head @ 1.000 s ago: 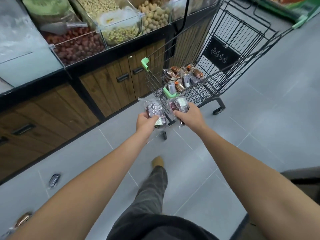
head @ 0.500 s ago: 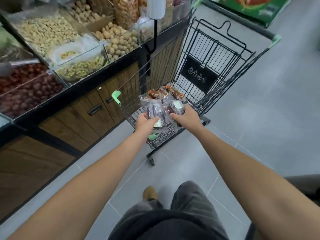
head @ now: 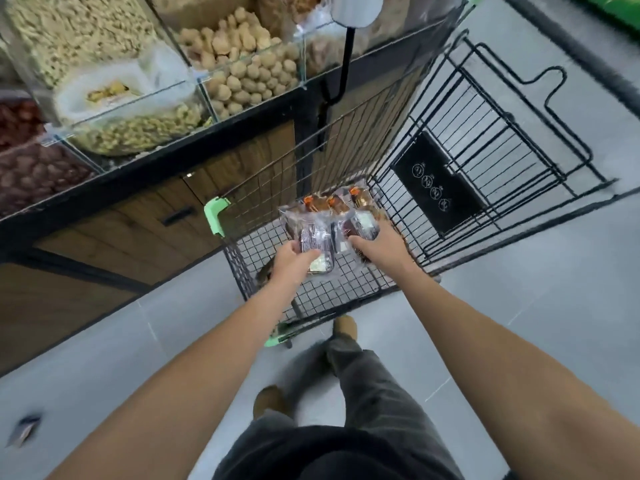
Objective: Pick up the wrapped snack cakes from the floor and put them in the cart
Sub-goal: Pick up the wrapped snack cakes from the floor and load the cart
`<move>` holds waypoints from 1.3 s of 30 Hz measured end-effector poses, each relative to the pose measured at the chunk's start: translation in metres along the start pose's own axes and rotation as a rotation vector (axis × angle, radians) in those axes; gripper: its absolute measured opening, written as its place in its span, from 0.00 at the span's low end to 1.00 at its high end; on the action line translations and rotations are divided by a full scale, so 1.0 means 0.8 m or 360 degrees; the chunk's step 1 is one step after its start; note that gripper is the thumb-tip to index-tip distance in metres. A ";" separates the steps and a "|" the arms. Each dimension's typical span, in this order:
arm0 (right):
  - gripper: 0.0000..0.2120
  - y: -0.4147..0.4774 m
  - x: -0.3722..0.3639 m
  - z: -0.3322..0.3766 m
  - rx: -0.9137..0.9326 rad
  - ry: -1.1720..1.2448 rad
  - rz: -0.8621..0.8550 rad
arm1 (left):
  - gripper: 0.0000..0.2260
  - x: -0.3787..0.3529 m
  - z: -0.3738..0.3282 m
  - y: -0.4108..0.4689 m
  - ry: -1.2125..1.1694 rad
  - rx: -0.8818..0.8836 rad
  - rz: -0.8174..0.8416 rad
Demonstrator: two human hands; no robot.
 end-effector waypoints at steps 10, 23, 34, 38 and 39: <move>0.17 0.144 -0.039 -0.095 -0.0308 -0.0192 0.0448 | 0.14 -0.089 0.062 0.092 -0.0059 0.0584 -0.0206; 0.25 0.245 -0.169 -0.217 -0.0566 -0.0401 0.0697 | 0.29 -0.150 0.192 0.196 -0.0234 0.0957 -0.0099; 0.29 0.239 -0.193 -0.232 -0.0513 -0.0519 0.0734 | 0.09 -0.158 0.219 0.217 -0.0311 0.0907 -0.0204; 0.29 0.231 -0.178 -0.212 -0.0467 -0.0484 0.0700 | 0.20 -0.149 0.201 0.204 -0.0388 0.0844 -0.0243; 0.29 0.228 -0.173 -0.204 -0.0455 -0.0452 0.0694 | 0.20 -0.145 0.194 0.198 -0.0400 0.0815 -0.0253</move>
Point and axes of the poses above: each hand's wrist, its own y-axis towards the middle knuckle, its own x-axis out of the back of the hand, z = x × y, the point moved 2 cm from there along y, towards the middle knuckle, and after that the axes turned 5 degrees about -y, right-handed, at the moved point
